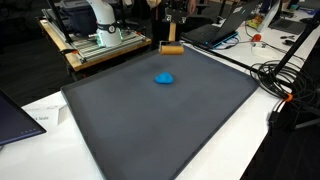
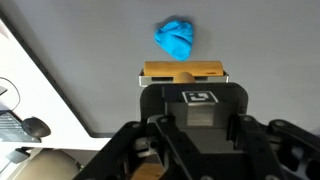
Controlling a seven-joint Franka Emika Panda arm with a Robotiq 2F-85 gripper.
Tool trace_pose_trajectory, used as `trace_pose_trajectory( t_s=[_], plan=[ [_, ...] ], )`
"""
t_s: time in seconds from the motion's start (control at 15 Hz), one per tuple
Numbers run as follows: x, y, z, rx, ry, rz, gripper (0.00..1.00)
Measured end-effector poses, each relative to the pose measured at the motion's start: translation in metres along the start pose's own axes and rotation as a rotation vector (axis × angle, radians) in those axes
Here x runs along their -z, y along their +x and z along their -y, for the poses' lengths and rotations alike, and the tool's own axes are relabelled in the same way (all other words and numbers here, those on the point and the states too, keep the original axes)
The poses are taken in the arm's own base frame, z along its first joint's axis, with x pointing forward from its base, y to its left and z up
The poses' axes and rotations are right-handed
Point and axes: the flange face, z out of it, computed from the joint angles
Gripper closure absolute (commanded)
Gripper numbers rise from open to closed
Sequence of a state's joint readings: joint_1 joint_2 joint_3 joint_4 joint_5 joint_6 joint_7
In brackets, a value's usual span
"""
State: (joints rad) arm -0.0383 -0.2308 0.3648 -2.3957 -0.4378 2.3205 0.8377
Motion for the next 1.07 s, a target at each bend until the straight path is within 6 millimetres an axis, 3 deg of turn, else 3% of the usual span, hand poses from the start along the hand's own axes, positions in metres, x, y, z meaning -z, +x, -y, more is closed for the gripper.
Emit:
trace_pose_trajectory(
  t_s=[0.53,1.07],
  plan=[
    [-0.058,0.047,-0.013,0.103,0.091,0.188,0.78],
    [-0.101,0.072,-0.034,0.153,0.136,0.309,0.78]
  ],
)
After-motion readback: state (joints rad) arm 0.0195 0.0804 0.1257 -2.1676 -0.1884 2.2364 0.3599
